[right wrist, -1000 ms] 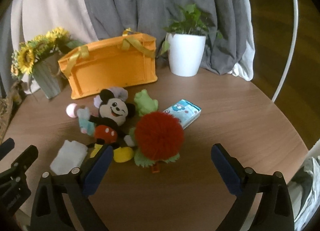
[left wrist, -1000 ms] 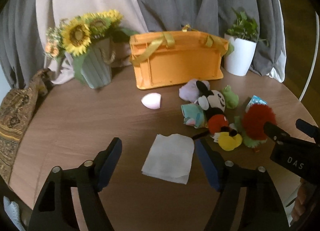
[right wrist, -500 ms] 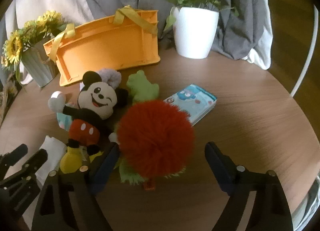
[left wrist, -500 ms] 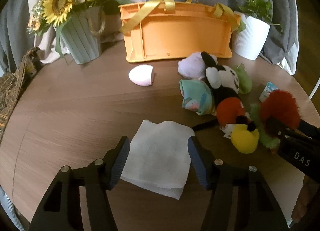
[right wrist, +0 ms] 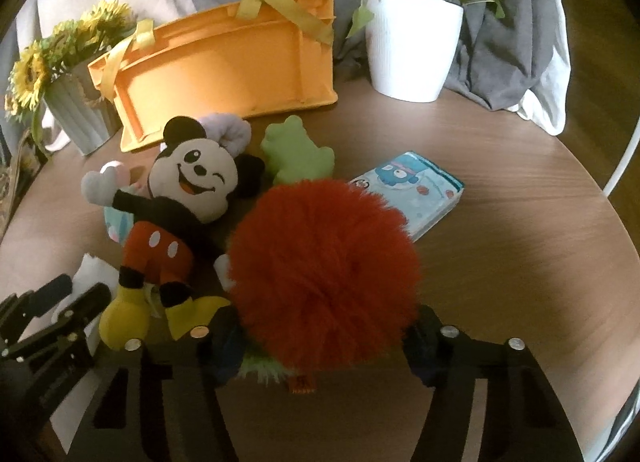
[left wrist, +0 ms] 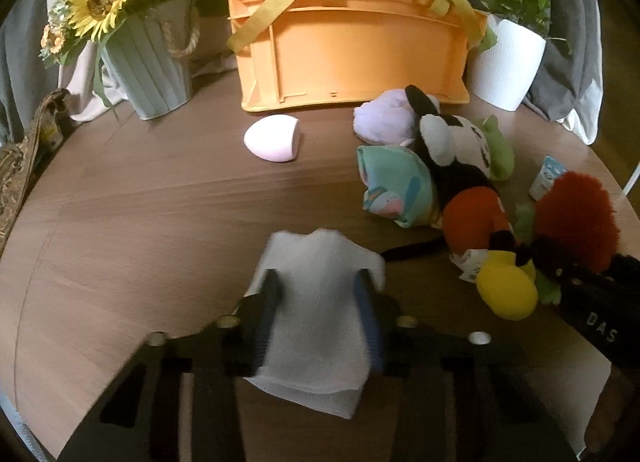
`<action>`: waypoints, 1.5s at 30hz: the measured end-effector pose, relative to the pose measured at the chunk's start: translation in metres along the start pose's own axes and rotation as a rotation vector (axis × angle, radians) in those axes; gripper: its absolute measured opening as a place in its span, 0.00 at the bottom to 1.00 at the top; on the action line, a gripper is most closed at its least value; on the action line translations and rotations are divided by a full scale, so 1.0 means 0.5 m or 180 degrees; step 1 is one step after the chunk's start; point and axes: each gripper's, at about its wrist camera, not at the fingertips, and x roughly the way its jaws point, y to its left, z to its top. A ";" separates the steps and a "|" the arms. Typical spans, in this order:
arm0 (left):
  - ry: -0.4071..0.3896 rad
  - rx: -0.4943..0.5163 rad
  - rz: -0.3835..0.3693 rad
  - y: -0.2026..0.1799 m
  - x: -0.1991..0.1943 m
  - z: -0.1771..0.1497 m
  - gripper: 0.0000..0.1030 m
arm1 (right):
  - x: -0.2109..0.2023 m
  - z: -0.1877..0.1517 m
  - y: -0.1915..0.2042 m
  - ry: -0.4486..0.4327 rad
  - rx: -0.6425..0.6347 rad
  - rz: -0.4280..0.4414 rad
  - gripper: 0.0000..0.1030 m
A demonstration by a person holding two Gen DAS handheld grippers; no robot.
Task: Organize soft objects
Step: 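Grasp the white wipe with the left gripper while the right gripper grasps the red pompom, then carry the wipe and red pompom up to the orange crate with both grippers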
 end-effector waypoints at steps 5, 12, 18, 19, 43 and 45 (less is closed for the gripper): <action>0.0002 -0.0036 -0.0041 0.005 -0.005 -0.002 0.09 | 0.000 -0.003 0.004 0.0026 -0.0037 0.0030 0.40; -0.0076 -0.0078 -0.0075 -0.003 -0.042 0.000 0.09 | -0.017 0.001 0.002 -0.0043 -0.0088 0.0118 0.26; -0.0218 -0.0078 -0.0064 -0.021 -0.084 0.018 0.09 | -0.040 0.010 -0.010 -0.0146 -0.0099 0.0168 0.22; -0.0242 -0.0089 -0.0065 -0.023 -0.092 0.021 0.09 | -0.046 0.012 -0.013 -0.0168 -0.0092 0.0199 0.22; -0.0999 -0.0291 -0.0074 -0.082 -0.278 0.134 0.09 | -0.223 0.129 -0.061 -0.0826 -0.0261 0.0669 0.22; -0.1043 -0.0267 -0.0103 -0.080 -0.285 0.143 0.09 | -0.233 0.138 -0.060 -0.0871 -0.0254 0.0665 0.22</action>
